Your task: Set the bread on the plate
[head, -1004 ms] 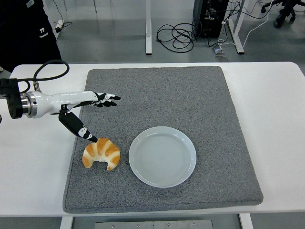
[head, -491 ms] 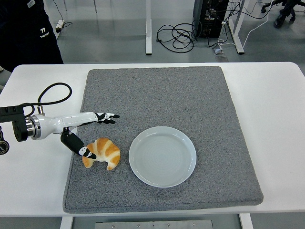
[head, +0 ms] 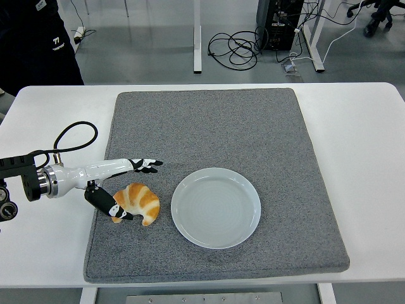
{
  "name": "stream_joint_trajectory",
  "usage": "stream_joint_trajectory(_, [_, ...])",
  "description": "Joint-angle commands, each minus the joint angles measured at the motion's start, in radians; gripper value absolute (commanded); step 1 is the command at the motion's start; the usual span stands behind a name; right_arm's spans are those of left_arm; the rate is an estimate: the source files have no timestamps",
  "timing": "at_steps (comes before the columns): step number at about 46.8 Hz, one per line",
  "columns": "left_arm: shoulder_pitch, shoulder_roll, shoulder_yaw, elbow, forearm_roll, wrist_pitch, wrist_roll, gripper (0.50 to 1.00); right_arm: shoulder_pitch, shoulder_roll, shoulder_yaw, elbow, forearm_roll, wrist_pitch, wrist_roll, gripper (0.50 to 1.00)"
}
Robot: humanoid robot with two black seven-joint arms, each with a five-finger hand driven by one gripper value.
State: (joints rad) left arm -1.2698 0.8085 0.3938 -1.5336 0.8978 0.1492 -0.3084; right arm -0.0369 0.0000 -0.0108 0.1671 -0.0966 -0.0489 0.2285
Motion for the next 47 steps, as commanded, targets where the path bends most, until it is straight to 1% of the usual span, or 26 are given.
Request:
stream_joint_trajectory(1, [0.009, 0.0, 0.0, 0.004, 0.013, 0.007, -0.001, 0.939, 0.0, 0.0, 0.0, 0.0, 0.0, 0.0, 0.0, 1.0])
stream_joint_trajectory(5, [0.021, -0.005, 0.0, 0.006, 0.032, 0.02, -0.005, 0.939, 0.0, 0.0, 0.0, 0.0, 0.0, 0.0, 0.0, 1.0])
stream_joint_trajectory(11, [0.041, -0.034, 0.0, 0.029, 0.041, 0.05, -0.011, 0.937, 0.0, 0.0, 0.0, 0.0, 0.0, 0.0, 0.0, 1.0])
stream_joint_trajectory(18, [0.061, -0.058, -0.009, 0.061, 0.041, 0.069, -0.024, 0.936, 0.0, 0.0, 0.0, -0.001, 0.0, 0.0, 0.0, 1.0])
stream_joint_trajectory(33, [0.118, -0.094, -0.049, 0.112, 0.042, 0.072, -0.035, 0.919, 0.0, 0.0, 0.002, -0.001, 0.0, 0.0, 0.0, 1.0])
stream_joint_trajectory(37, [0.121, -0.104, -0.049, 0.13, 0.042, 0.079, -0.054, 0.915, -0.001, 0.0, 0.002, -0.003, 0.0, 0.0, 0.0, 1.0])
stream_joint_trajectory(41, [0.122, -0.109, -0.049, 0.144, 0.044, 0.082, -0.063, 0.896, 0.0, 0.0, 0.002, -0.003, 0.0, 0.0, 0.0, 1.0])
stream_joint_trajectory(44, [0.125, -0.112, -0.049, 0.148, 0.044, 0.082, -0.069, 0.874, 0.0, 0.0, 0.002, -0.003, 0.0, 0.0, 0.0, 1.0])
stream_joint_trajectory(46, [0.125, -0.114, -0.047, 0.151, 0.046, 0.082, -0.069, 0.84, 0.0, 0.0, 0.002, -0.003, 0.0, 0.0, 0.0, 1.0])
stream_joint_trajectory(47, [0.125, -0.114, -0.046, 0.151, 0.047, 0.082, -0.069, 0.816, 0.0, 0.0, 0.002, -0.003, 0.0, 0.0, 0.0, 1.0])
